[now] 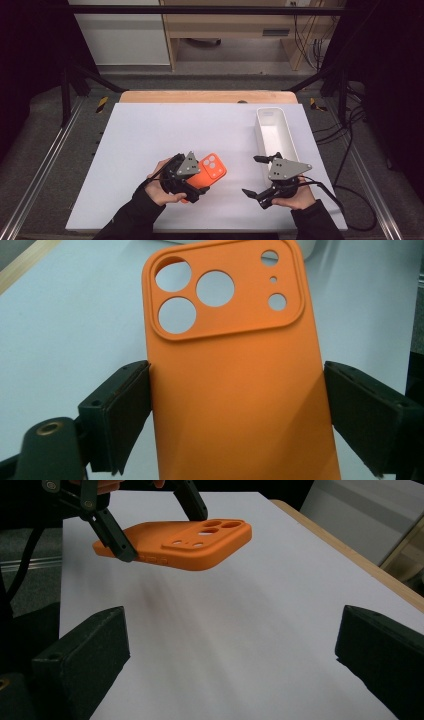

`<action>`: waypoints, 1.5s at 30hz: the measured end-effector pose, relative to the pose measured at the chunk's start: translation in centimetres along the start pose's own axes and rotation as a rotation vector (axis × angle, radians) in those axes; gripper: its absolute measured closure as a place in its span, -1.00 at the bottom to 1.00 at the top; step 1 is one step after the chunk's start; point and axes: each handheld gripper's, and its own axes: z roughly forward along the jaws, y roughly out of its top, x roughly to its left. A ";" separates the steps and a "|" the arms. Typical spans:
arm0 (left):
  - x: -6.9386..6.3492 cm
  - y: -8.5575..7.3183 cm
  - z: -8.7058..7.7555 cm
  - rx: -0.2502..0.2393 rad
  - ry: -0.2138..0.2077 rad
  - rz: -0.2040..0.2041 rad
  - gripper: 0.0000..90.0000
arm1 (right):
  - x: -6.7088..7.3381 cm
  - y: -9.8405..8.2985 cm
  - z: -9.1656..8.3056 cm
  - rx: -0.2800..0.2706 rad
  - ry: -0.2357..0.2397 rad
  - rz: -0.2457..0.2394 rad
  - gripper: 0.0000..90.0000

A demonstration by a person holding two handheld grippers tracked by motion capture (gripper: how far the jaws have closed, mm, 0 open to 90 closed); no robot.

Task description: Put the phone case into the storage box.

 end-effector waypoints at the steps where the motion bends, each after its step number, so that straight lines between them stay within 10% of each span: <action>1: 0.0 0.0 0.1 0.001 -0.003 0.004 -0.70 | 0.0 0.0 0.1 0.004 0.004 -0.002 -0.97; 45: -2.7 2.0 1.6 0.059 -0.141 0.266 -0.70 | 1.5 0.5 1.6 0.127 0.147 -0.180 -0.91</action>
